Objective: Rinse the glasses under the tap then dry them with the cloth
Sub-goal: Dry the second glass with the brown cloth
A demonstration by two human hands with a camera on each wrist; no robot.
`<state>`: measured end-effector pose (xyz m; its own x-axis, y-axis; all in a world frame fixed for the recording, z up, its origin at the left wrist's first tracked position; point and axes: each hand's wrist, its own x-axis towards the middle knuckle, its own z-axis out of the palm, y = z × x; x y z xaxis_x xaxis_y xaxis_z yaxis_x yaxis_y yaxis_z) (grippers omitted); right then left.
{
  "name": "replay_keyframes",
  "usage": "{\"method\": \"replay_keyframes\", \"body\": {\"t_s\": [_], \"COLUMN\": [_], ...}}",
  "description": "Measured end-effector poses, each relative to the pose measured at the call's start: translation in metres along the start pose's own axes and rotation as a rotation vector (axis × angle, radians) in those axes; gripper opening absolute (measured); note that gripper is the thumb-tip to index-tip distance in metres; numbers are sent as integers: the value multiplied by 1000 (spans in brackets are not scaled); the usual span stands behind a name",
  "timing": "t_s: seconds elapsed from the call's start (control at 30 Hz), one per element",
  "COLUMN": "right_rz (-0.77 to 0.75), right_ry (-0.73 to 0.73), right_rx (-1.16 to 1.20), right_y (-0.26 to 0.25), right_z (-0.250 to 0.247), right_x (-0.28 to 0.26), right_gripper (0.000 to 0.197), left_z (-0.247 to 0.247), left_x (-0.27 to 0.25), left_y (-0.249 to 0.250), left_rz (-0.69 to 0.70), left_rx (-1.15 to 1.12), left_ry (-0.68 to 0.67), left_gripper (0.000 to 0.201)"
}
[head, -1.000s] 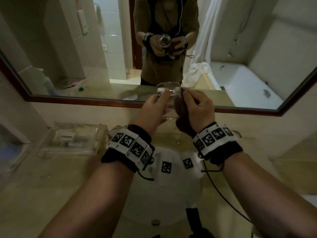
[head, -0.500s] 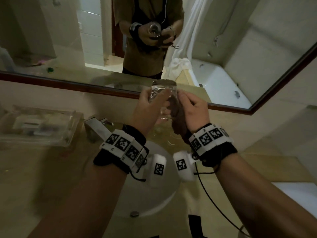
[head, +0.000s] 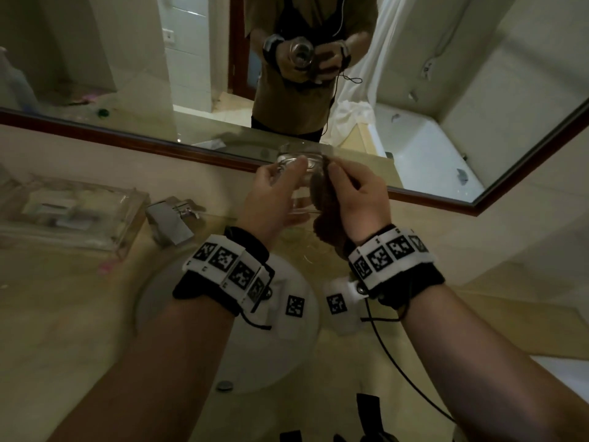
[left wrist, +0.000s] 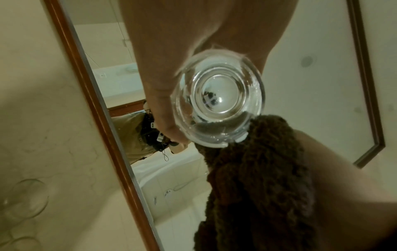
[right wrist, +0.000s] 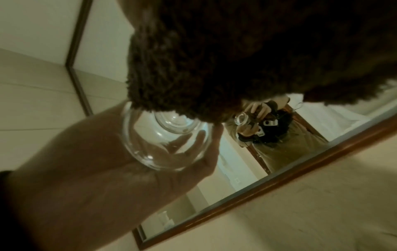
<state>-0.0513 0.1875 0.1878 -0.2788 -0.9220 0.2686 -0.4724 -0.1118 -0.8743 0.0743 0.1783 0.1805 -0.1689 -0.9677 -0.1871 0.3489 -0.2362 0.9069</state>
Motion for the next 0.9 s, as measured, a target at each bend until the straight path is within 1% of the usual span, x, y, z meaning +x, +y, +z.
{"method": "replay_keyframes", "body": {"t_s": [0.13, 0.2, 0.3, 0.4, 0.43, 0.47, 0.5, 0.53, 0.63, 0.7, 0.73, 0.8, 0.9], "right_rz": [-110, -108, -36, -47, -47, -47, -46, -47, -67, -91, -101, -117, -120], "right_ry": [-14, 4, 39, 101, 120, 135, 154, 169, 191, 185, 178, 168, 179], "right_rx": [-22, -15, 53, 69, 66, 59, 40, 17, -59, -89, -97, -110, -114], "right_y": [-8, -8, -5, -2, -1, -1, -2, -2, -4, -8, -9, -11, -12], "right_z": [5, 11, 19, 29, 34, 38, 42, 46, 54, 62, 66, 74, 82], "right_x": [-1, 2, 7, 7, 7, 7, 7, 6, 3, 0, -1, -3, -6], "right_gripper": [25, 24, 28, 30, 29, 29, 29, 28, 24, 23, 23, 23, 24], "left_z": [-8, -12, -17, -25, -28, -33, -37, -41, -51, -56, -58, -63, -74], "left_x": [6, 10, 14, 21, 22, 24, 27, 30, 37, 38, 39, 39, 42], "left_y": [-1, -1, 1, -1, -1, -2, -1, 0, 2, 5, 4, 1, 1], "left_rz": [9, 25, 20, 32, 46, 65, 61, 51, 76, 48, 33, 5, -26], "left_rx": [-41, -50, -62, -9, 36, 68, 71, 83, 162, 124, 80, -13, -80], "left_ry": [34, 32, -9, -93, -112, -126, -123, -110, -101, -83, -70, -62, -85], "left_gripper": [52, 52, 41, 24, 24, 32, 42, 47, 43, 52, 52, 46, 45]}}
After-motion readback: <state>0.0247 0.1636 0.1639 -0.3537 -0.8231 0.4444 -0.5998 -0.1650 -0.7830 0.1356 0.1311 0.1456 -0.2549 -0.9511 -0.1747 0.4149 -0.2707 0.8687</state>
